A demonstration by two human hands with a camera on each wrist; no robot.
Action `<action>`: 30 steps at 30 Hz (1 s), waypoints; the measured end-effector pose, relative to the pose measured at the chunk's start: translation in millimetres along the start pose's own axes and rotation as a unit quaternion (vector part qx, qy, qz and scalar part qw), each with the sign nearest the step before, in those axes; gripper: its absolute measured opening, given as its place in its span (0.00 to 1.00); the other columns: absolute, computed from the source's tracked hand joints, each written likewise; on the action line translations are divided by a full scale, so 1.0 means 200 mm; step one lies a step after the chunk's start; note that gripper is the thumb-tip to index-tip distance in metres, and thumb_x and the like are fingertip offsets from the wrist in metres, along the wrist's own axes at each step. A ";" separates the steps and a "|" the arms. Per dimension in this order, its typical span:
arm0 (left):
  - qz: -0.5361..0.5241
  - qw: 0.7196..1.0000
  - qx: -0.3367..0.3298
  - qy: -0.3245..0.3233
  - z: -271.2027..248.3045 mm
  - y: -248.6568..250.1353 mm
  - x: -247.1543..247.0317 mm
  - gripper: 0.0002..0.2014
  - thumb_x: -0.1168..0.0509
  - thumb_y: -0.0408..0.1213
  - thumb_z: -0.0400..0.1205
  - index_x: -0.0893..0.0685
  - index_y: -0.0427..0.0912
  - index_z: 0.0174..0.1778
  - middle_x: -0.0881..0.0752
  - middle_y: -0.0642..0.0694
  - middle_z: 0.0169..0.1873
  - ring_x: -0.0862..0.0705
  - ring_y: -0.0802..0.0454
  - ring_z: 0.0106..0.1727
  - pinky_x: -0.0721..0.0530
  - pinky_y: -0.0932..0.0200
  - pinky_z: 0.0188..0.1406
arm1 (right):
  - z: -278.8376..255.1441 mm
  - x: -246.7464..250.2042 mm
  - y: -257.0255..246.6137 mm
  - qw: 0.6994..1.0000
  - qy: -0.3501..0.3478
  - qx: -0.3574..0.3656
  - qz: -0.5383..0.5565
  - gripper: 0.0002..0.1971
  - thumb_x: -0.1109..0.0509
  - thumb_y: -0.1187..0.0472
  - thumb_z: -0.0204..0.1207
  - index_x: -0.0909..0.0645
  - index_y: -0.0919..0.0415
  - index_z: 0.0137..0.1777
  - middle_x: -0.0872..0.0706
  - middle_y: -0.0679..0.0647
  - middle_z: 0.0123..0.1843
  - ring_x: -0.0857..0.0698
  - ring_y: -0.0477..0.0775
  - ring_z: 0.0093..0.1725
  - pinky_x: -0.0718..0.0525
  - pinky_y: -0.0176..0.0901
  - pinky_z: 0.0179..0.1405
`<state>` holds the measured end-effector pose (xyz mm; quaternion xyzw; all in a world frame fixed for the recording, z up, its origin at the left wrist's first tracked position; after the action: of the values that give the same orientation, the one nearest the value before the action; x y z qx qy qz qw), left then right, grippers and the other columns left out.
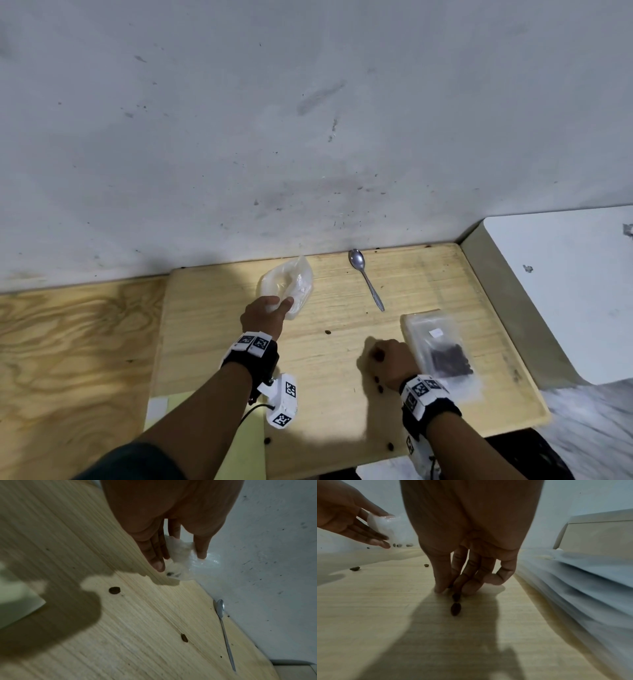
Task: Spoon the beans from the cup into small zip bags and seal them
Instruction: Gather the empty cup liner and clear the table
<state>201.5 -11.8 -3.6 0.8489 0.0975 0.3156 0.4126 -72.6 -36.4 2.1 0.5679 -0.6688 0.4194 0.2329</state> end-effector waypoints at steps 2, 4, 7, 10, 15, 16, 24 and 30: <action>0.000 1.000 -0.002 -0.002 -0.01 0.00 0.00 0.19 0.23 0.56 0.69 0.10 0.48 0.48 0.09 0.45 0.51 0.11 0.42 0.53 0.17 0.47 0.64 | 0.00 0.04 0.05 0.998 0.042 -0.016 0.051 0.10 0.33 0.54 0.77 0.16 0.60 0.42 0.10 0.57 0.43 0.12 0.57 0.46 0.16 0.43 0.46; 0.001 1.000 -0.003 -0.005 -0.02 0.00 -0.01 0.19 0.23 0.54 0.70 0.10 0.47 0.51 0.09 0.44 0.53 0.13 0.43 0.56 0.18 0.49 0.65 | -0.01 0.07 0.14 0.976 0.063 -0.055 0.199 0.09 0.31 0.61 0.76 0.14 0.66 0.39 0.09 0.58 0.37 0.11 0.60 0.39 0.12 0.50 0.45; 0.013 1.000 -0.011 -0.023 -0.04 0.01 -0.04 0.21 0.24 0.54 0.71 0.10 0.46 0.54 0.10 0.44 0.55 0.14 0.43 0.60 0.20 0.53 0.65 | -0.04 0.07 0.23 0.931 0.072 -0.115 0.338 0.08 0.34 0.70 0.74 0.18 0.67 0.35 0.15 0.61 0.29 0.18 0.59 0.28 0.16 0.51 0.31; 0.007 0.999 -0.008 -0.040 -0.06 0.01 -0.08 0.21 0.23 0.53 0.70 0.10 0.45 0.55 0.10 0.45 0.55 0.15 0.45 0.60 0.21 0.59 0.61 | -0.05 0.04 0.26 0.926 0.058 -0.132 0.348 0.10 0.37 0.73 0.72 0.19 0.67 0.32 0.21 0.60 0.28 0.25 0.56 0.29 0.28 0.42 0.28; 0.005 0.998 -0.030 -0.062 -0.08 0.02 -0.14 0.21 0.20 0.48 0.68 0.10 0.44 0.54 0.11 0.43 0.55 0.14 0.46 0.57 0.19 0.59 0.58 | -0.08 -0.07 0.21 0.984 0.017 -0.071 0.162 0.11 0.30 0.60 0.75 0.23 0.55 0.31 0.18 0.52 0.35 0.21 0.53 0.39 0.27 0.38 0.35; 0.003 0.997 -0.034 -0.066 -0.09 0.02 -0.14 0.20 0.19 0.47 0.68 0.10 0.44 0.54 0.11 0.43 0.55 0.15 0.46 0.57 0.18 0.59 0.58 | -0.09 -0.09 0.20 0.987 0.019 -0.059 0.146 0.11 0.28 0.58 0.74 0.24 0.50 0.31 0.19 0.47 0.35 0.20 0.51 0.40 0.26 0.36 0.36; -0.028 0.995 -0.053 -0.080 -0.08 -0.01 -0.11 0.14 0.19 0.43 0.67 0.08 0.51 0.49 0.10 0.42 0.51 0.13 0.46 0.55 0.14 0.50 0.60 | -0.03 -0.16 0.19 0.994 0.027 -0.077 0.077 0.10 0.21 0.52 0.66 0.17 0.52 0.43 0.11 0.53 0.48 0.14 0.54 0.51 0.15 0.43 0.51; -0.086 0.992 -0.019 -0.089 0.02 -0.10 -0.13 0.12 0.21 0.58 0.51 0.12 0.69 0.28 0.10 0.50 0.42 0.10 0.45 0.48 0.11 0.44 0.54 | -0.01 -0.18 0.18 0.996 0.022 -0.081 0.039 0.10 0.28 0.54 0.73 0.13 0.59 0.49 0.10 0.56 0.48 0.12 0.56 0.50 0.14 0.43 0.51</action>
<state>185.2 -11.7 -32.4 0.8541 0.1268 0.2043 0.4612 -98.8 -14.1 -36.9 0.5112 -0.7169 0.3848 0.2768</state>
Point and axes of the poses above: each hand's wrist, its own z-axis towards the middle knuckle, its own x-axis out of the back of the hand, y = z × x, the point moved 3 cm from there along z, towards the middle knuckle
